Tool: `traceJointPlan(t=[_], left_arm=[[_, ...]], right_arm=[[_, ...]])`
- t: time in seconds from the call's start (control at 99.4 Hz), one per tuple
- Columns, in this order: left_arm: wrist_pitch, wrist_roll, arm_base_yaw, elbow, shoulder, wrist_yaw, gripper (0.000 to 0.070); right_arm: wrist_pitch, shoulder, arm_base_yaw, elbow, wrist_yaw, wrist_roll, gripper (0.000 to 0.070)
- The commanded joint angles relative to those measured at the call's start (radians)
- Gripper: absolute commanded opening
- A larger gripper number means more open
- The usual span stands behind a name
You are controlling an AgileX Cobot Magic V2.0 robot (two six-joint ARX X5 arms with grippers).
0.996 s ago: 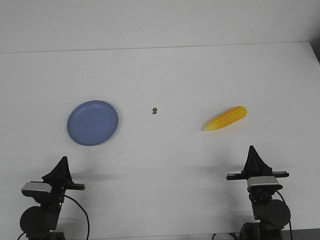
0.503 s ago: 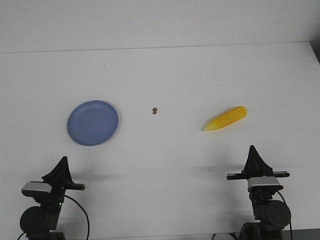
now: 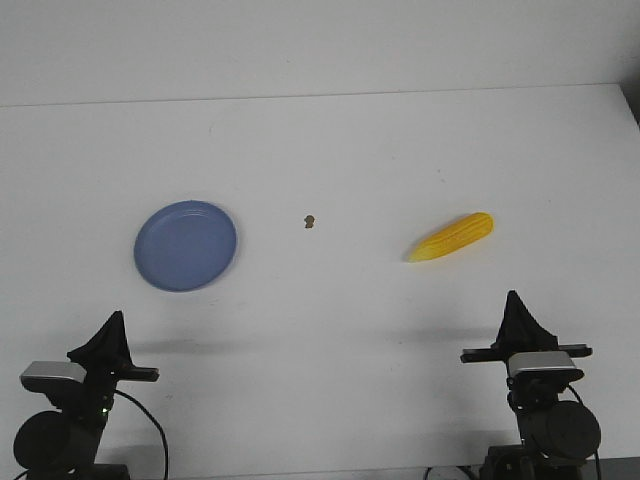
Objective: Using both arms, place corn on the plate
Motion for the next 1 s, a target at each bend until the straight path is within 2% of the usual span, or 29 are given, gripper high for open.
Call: traceJointPlan(t=[0.0, 0.201, 0.362, 0.543, 0.654, 0.986], left_arm=[[-0.032, -0.017, 0.000, 0.058, 0.040, -0.002, 0.0012], [-0.161, -0.018, 0.000, 0.271, 0.220, 0.010, 0.0012], [-0.330, -0.018, 0.000, 0.460, 0.386, 0.010, 0.0012], [-0.452, -0.011, 0.000, 0.590, 0.523, 0.010, 0.0012], [-0.462, -0.006, 0.000, 0.615, 0.567, 0.010, 0.0012], [-0.455, -0.006, 0.000, 0.618, 0.555, 0.009, 0.0012]], right_arm=[[-0.063, 0.027, 0.001, 0.056, 0.000, 0.016, 0.0000], [-0.307, 0.168, 0.001, 0.262, 0.000, 0.048, 0.0000], [-0.494, 0.312, 0.001, 0.426, 0.000, 0.047, 0.0000], [-0.640, 0.454, 0.001, 0.562, -0.004, 0.048, 0.0000], [-0.660, 0.503, 0.001, 0.603, -0.008, 0.048, 0.0000], [-0.560, 0.507, 0.001, 0.607, -0.006, 0.048, 0.0000]])
